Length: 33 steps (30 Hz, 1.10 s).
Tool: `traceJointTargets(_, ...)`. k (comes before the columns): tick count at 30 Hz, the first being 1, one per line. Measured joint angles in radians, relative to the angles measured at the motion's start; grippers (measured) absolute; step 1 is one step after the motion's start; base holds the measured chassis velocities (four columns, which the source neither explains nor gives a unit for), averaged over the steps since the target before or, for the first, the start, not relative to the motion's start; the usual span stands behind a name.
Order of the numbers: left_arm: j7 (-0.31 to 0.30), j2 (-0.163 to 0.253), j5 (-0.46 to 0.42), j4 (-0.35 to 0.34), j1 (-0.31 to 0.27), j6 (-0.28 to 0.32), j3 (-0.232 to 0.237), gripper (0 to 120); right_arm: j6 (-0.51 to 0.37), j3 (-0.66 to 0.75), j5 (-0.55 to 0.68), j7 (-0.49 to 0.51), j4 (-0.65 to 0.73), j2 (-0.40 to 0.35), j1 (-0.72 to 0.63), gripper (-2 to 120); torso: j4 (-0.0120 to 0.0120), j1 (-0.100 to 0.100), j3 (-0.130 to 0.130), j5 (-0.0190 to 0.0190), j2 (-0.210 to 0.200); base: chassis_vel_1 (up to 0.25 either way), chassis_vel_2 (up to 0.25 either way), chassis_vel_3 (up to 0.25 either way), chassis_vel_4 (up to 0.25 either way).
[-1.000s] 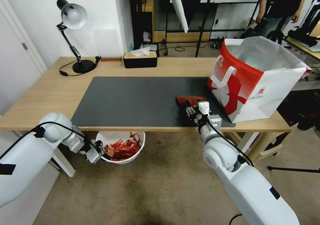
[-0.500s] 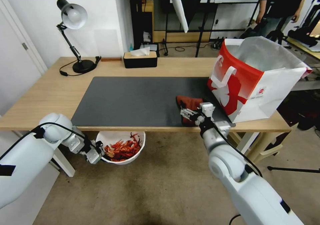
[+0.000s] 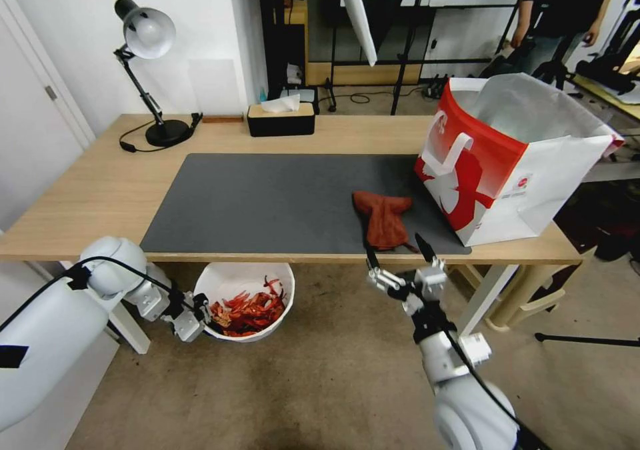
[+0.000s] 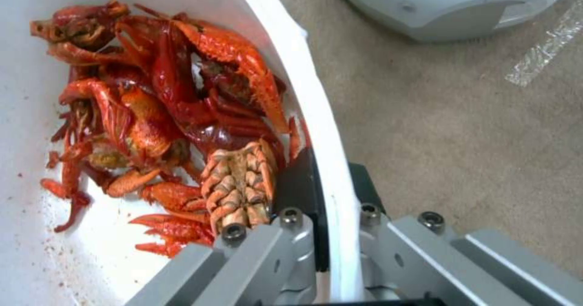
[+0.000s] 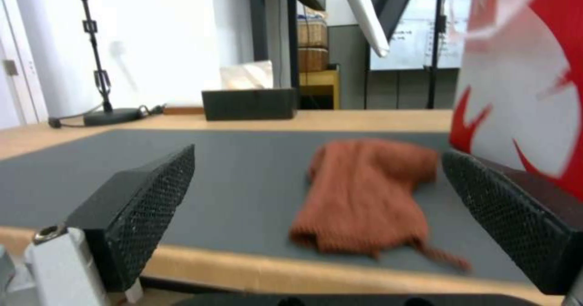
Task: Sweep shrimp from table into container with towel, then put container into takeout bag.
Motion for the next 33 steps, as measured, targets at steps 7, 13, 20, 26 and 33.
traceJointTargets(7,-0.005,0.006,0.021,-0.06,0.032,-0.016,0.005,0,0.057,0.022,-0.018,-0.013,-0.053,0.021,-0.052,100,0.0001,0.0,0.0,0.0,0.0,0.0,0.0,0.0,0.0)
traceJointTargets(13,-0.017,0.034,0.036,-0.137,0.078,-0.048,0.005,0,0.067,0.023,-0.029,-0.015,-0.08,0.031,-0.056,100,0.0002,0.0,0.0,0.0001,0.0,0.0,0.0,0.0,0.0)
traceJointTargets(20,-0.025,0.07,0.042,-0.226,0.13,-0.073,-0.002,0,0.073,0.023,-0.033,-0.015,-0.097,0.033,-0.056,100,0.0003,0.0,0.0,0.0001,0.0,0.0,0.0,0.0,0.0)
traceJointTargets(26,-0.032,0.083,0.012,-0.3,0.137,-0.073,-0.013,0,0.082,0.027,-0.033,-0.017,-0.1,0.034,-0.062,100,0.0003,0.0,0.0,-0.0001,0.0,0.0,0.0,0.0,0.0)
traceJointTargets(33,-0.032,0.151,-0.168,-0.422,0.056,0.037,-0.05,0,0.088,0.032,-0.036,-0.02,-0.094,0.036,-0.08,100,-0.0001,0.0,0.0,0.0,0.0,0.0,0.0,0.0,0.0)
